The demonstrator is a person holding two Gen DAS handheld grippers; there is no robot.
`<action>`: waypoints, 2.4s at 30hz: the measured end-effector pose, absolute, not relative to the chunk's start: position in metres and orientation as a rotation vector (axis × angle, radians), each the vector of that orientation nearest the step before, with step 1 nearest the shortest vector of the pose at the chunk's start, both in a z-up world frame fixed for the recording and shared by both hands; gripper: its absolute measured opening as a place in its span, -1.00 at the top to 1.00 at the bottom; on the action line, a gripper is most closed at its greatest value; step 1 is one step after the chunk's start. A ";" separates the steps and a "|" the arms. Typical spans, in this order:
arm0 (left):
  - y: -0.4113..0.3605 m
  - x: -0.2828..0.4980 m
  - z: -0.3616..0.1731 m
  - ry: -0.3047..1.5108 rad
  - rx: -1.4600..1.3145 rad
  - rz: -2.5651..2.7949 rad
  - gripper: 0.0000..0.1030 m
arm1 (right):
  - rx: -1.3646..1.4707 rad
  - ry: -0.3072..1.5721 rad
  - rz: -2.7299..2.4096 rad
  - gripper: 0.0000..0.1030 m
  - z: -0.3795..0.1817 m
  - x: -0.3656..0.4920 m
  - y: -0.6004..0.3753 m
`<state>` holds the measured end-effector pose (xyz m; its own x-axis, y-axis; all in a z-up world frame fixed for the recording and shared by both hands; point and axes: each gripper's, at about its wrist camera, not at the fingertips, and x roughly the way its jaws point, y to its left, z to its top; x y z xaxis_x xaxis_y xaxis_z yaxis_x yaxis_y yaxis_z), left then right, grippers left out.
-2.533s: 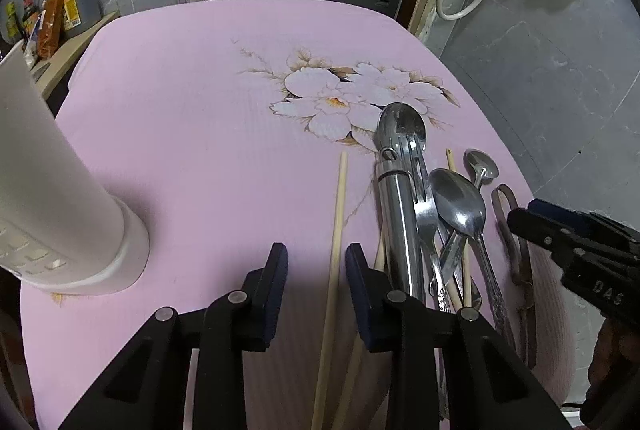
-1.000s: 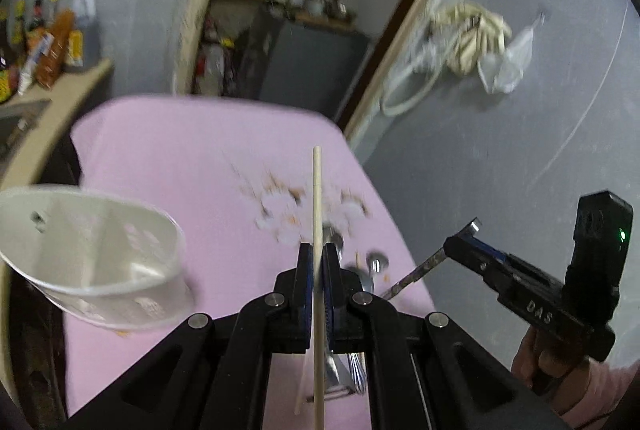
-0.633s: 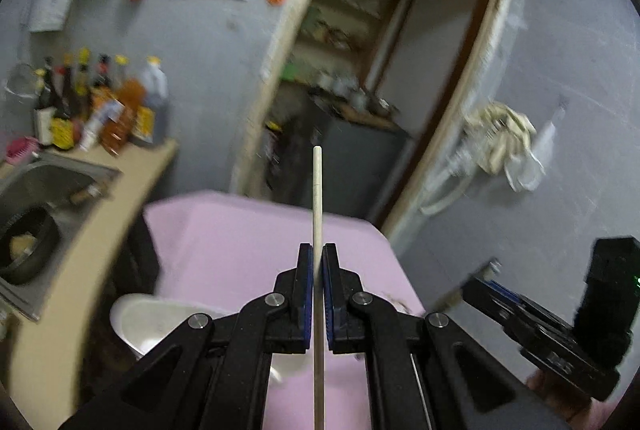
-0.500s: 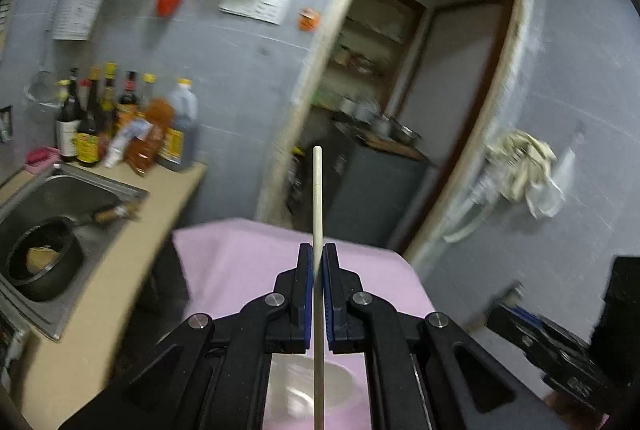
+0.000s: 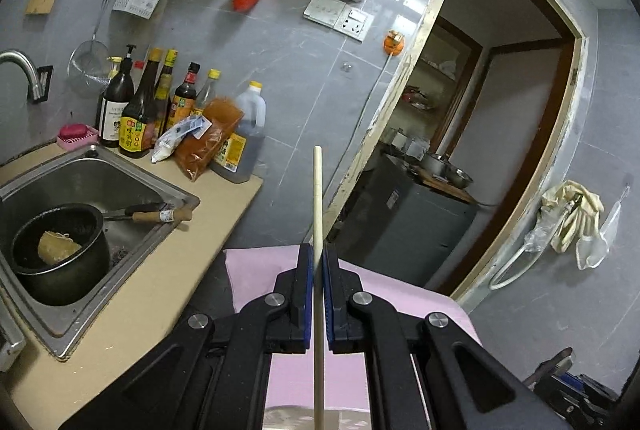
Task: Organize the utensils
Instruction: 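Lower the chopstick and peeler into the white caddy with both tools, then open both tools and move them back toward the utensil pile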
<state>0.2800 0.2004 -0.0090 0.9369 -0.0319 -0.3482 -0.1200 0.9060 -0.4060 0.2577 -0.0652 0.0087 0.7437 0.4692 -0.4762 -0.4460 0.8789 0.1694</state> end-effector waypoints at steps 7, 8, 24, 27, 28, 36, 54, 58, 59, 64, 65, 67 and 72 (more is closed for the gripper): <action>0.186 0.287 -0.034 0.402 -0.392 0.040 0.90 | 0.016 0.597 0.469 0.59 -0.014 0.263 -0.054; 0.184 0.286 -0.036 0.405 -0.388 0.038 0.90 | 0.015 0.603 0.467 0.59 -0.016 0.264 -0.053; 0.168 0.267 -0.049 0.448 -0.326 0.011 0.90 | 0.063 0.655 0.377 0.58 -0.045 0.277 -0.037; 0.169 0.261 -0.051 0.464 -0.325 0.006 0.90 | 0.076 0.661 0.364 0.58 -0.048 0.279 -0.034; 0.169 0.259 -0.052 0.470 -0.326 0.004 0.90 | 0.078 0.666 0.363 0.58 -0.049 0.279 -0.033; 0.165 0.247 -0.052 0.519 -0.311 -0.022 0.83 | 0.108 0.665 0.364 0.43 -0.050 0.275 -0.040; 0.092 0.194 -0.009 0.421 -0.196 -0.015 -0.92 | 0.139 0.472 0.179 -0.95 -0.004 0.216 -0.155; 0.060 0.179 -0.006 0.383 -0.166 0.005 -1.00 | 0.114 0.409 0.103 -0.98 0.003 0.198 -0.188; 0.052 0.176 -0.006 0.377 -0.159 0.004 -1.00 | 0.106 0.401 0.089 -0.98 0.005 0.195 -0.195; 0.014 0.160 -0.010 0.353 -0.104 0.006 -1.00 | 0.077 0.394 0.037 -0.98 0.006 0.180 -0.223; 0.008 0.158 -0.011 0.353 -0.097 0.008 -1.00 | 0.071 0.403 0.026 -0.98 0.004 0.179 -0.229; -0.005 0.155 -0.014 0.364 -0.076 0.003 -1.00 | 0.064 0.415 0.011 -0.98 -0.001 0.174 -0.239; -0.033 0.153 -0.031 0.433 -0.029 -0.049 -1.00 | 0.062 0.478 -0.008 -0.98 -0.022 0.164 -0.271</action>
<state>0.1532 -0.0333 -0.0309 0.9065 -0.0537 -0.4188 0.0413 0.9984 -0.0387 0.1638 -0.2707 -0.0223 0.8881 0.0071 -0.4596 0.0220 0.9981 0.0580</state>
